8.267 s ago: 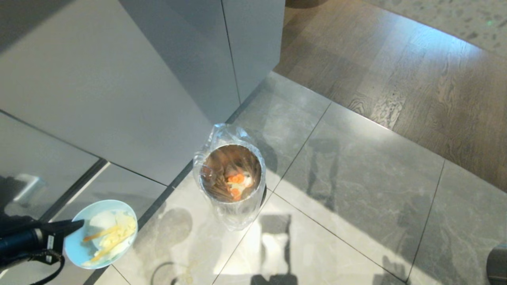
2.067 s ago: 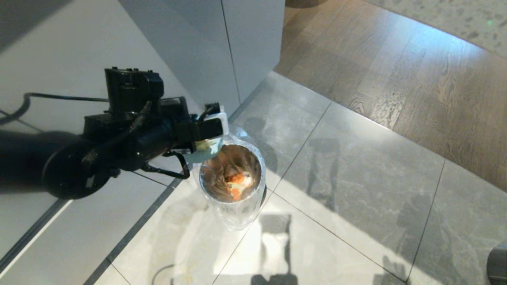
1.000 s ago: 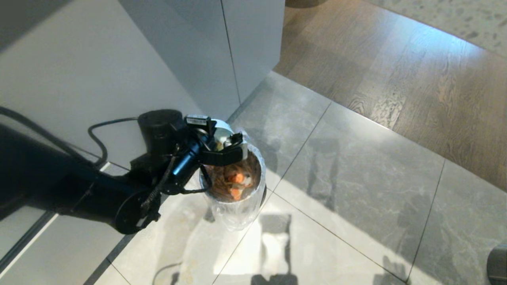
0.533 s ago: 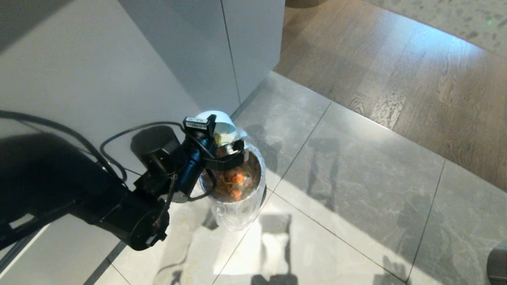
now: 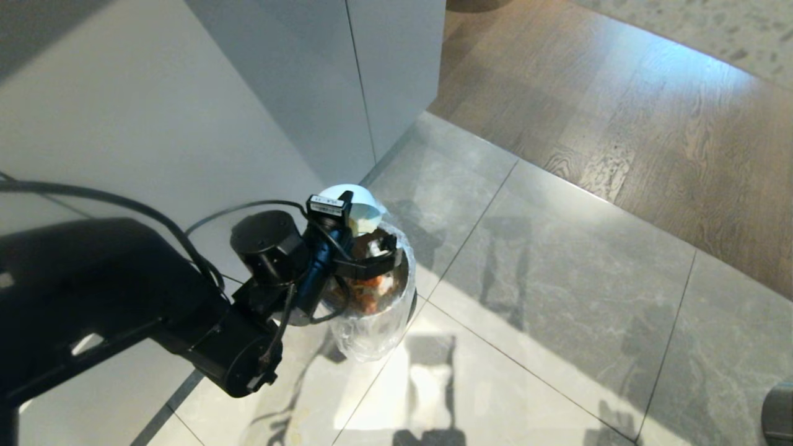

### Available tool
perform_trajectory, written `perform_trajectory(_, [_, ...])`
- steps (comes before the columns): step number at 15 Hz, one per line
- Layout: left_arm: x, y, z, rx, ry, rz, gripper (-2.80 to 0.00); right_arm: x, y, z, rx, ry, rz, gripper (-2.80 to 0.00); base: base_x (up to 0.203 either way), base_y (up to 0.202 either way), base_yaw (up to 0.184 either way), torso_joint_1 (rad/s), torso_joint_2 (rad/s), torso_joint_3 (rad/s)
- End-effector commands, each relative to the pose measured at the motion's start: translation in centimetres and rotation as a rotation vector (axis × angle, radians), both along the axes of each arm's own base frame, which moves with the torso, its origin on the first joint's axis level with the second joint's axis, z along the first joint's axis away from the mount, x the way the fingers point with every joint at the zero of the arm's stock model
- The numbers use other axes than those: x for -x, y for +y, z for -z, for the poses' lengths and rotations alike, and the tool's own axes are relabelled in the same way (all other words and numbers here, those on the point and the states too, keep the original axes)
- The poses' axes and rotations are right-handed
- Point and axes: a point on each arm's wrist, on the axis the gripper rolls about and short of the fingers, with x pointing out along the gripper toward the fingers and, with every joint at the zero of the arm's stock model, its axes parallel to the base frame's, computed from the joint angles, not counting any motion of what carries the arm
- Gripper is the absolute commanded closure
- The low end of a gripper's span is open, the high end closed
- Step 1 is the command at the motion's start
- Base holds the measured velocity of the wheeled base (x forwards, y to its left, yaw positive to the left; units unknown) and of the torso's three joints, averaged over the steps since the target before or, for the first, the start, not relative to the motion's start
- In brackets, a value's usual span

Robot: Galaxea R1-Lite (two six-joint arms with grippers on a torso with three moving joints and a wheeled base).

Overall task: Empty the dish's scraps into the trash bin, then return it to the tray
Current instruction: Pour the leftover food from the bowl into the trash can

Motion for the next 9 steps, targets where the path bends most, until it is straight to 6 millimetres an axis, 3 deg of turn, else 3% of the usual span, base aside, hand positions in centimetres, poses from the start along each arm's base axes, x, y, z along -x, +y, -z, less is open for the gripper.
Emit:
perform_trajectory(1, [0.9,-0.3,-1.9,-0.079,-0.106,-0.019,0.0,0.0,0.0,0.0,-0.001,0.0,0.0,0.0,0.0,0.0,0.0,0.0,0.0,0.0])
perform_trajectory(5, [1.6,-0.9,-3.5,-0.264,-0.202,-0.076,0.0,0.0,0.0,0.0,-0.001,0.0,0.0,0.0,0.0,0.0,0.0,0.0,0.0,0.0])
perform_trajectory(9, [3.3,-2.8,-4.4,-0.453,-0.26,-0.145,0.0,0.0,0.0,0.0,-0.001,0.0,0.0,0.0,0.0,0.0,0.0,0.0,0.0,0.0])
